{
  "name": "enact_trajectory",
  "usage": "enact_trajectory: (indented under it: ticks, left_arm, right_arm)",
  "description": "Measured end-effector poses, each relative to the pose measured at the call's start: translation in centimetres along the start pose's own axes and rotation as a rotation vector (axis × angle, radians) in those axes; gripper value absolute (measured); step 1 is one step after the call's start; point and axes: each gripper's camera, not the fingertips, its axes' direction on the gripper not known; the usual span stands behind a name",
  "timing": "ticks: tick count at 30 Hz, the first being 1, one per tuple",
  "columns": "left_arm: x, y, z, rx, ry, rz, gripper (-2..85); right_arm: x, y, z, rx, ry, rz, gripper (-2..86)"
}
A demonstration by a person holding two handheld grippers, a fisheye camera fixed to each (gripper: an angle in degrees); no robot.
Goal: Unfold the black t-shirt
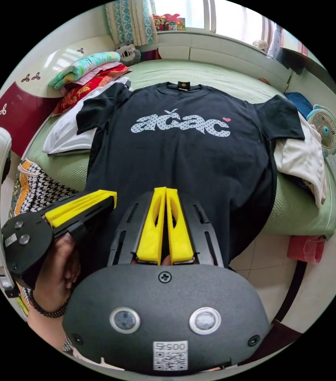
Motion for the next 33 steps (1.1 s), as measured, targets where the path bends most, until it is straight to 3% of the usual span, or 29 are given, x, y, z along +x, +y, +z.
enact_trajectory:
  ticks: [13,23,33]
  left_arm:
    - [-1.7,-0.9,0.7,-0.026,-0.018,0.020,-0.5]
    - [-3.5,-1.9,1.1,-0.051,-0.047,0.040,-0.5]
    - [-8.4,-2.5,-0.2,-0.060,0.100,0.075,-0.3]
  right_arm:
    - [-0.8,-1.9,2.4,-0.049,-0.119,-0.018,-1.2]
    - [-3.9,-3.7,4.4,-0.079,-0.024,-0.084,-1.2]
    - [-4.8,-6.9,6.0,-0.162,-0.183,-0.101,-1.1]
